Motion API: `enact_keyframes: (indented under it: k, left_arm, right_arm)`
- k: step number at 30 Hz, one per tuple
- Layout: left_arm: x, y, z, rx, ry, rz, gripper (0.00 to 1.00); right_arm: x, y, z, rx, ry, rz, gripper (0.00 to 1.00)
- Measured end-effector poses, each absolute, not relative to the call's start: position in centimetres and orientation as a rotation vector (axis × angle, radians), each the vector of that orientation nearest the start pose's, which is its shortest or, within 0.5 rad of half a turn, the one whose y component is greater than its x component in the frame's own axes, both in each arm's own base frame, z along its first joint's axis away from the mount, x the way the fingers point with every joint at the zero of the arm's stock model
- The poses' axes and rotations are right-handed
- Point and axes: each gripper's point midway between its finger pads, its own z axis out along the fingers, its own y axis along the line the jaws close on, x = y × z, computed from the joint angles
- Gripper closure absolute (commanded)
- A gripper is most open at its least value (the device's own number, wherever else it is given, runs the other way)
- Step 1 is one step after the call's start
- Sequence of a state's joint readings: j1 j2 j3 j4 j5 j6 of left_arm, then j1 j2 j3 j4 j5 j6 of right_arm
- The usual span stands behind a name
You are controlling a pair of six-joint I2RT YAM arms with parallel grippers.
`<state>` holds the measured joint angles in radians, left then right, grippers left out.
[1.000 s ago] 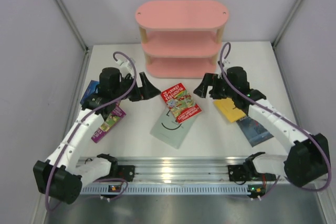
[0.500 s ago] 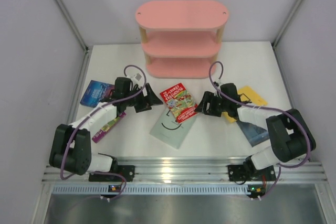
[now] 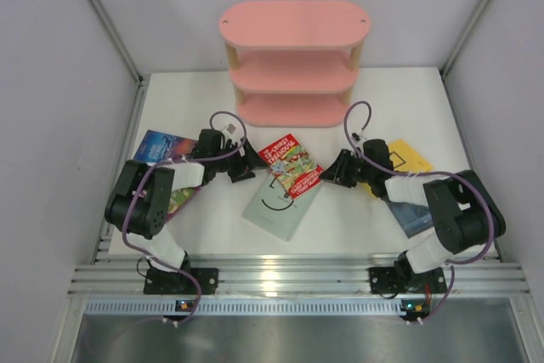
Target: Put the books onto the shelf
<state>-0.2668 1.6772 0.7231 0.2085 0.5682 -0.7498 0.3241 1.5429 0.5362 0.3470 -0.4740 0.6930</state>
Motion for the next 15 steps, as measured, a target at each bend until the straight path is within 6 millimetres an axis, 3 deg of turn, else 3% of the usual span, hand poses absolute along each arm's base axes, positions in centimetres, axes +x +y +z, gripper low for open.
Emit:
enact_keyframes:
  k: [3,6,15]
  left_arm:
    - [33.8,-21.5,5.1,-0.266,2.411,-1.153,0.2]
    - [34.9,-21.8,5.1,-0.253,2.386,-1.16,0.2]
    - [36.7,-22.3,5.1,-0.25,2.327,-1.209,0.25]
  right_arm:
    - [30.0,20.6,4.7,0.17,2.345,1.068,0.84]
    - [30.1,20.5,4.9,0.17,2.337,1.081,1.0]
    - [30.1,20.4,5.0,0.146,2.332,1.092,1.0]
